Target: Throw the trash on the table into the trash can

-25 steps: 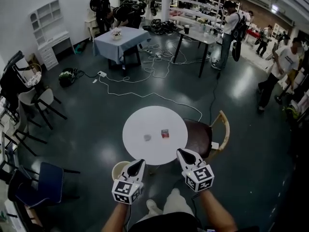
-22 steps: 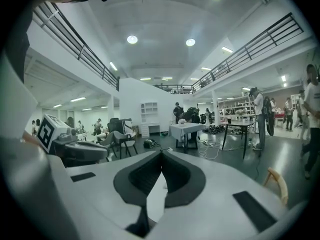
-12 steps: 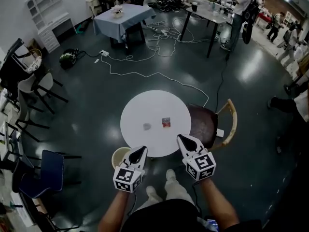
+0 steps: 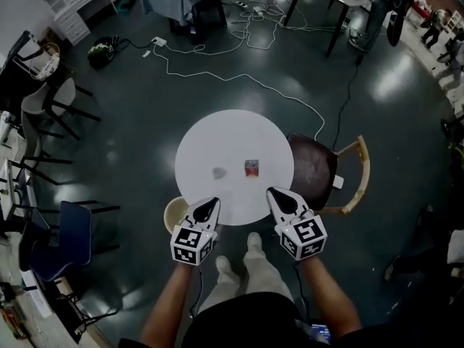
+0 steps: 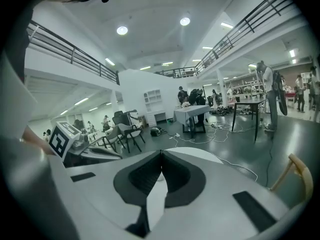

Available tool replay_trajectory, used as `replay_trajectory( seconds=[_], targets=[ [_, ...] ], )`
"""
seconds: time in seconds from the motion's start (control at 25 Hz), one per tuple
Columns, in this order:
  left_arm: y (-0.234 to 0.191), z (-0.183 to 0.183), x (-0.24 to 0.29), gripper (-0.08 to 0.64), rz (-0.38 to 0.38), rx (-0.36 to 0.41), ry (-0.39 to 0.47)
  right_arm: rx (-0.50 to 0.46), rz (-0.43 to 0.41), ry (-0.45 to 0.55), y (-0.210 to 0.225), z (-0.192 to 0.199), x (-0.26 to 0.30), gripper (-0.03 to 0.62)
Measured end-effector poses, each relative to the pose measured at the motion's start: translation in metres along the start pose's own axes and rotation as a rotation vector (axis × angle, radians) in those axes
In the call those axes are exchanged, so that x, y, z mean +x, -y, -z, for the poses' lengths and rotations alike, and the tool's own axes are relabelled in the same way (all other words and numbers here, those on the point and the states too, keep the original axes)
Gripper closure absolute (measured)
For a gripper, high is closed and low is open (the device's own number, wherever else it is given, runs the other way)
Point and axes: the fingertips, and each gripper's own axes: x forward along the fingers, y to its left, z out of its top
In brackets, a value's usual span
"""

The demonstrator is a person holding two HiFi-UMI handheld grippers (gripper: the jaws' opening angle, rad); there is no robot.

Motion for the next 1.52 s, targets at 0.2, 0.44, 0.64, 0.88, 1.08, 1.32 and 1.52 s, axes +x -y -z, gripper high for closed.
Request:
replay_trajectory(
  seconds=[0.2,0.44,0.64,0.88,1.08,1.32,1.52],
  targets=[
    [-0.027,0.02,0.044,0.551,-0.02,-0.032,-0.056,0.019,-0.026,-0.051,0.018,0.024,0.031,0.574],
    [-0.062,0.052,0.091,0.511,-0.073,-0.06,-0.122,0.039,-0.034,-0.095,0.043,0.047,0.063,0.574],
    [-0.087,0.077,0.124,0.425,-0.106,-0.051,-0.184,0.05,-0.041,-0.123,0.06,0.065,0.088,0.574],
    [-0.107,0.099,0.161,0.362,-0.136,-0.023,-0.235,0.061,-0.06,-0.158,0.068,0.086,0.116,0.574],
    [-0.121,0.108,0.188,0.343,-0.154,-0.001,-0.261,0.067,-0.068,-0.167,0.074,0.091,0.137,0.574],
    [-0.138,0.128,0.214,0.301,-0.187,0.02,-0.325,0.081,-0.085,-0.191,0.074,0.105,0.152,0.574],
    [-0.144,0.14,0.227,0.301,-0.201,0.013,-0.379,0.081,-0.092,-0.211,0.076,0.115,0.158,0.574]
  ],
)
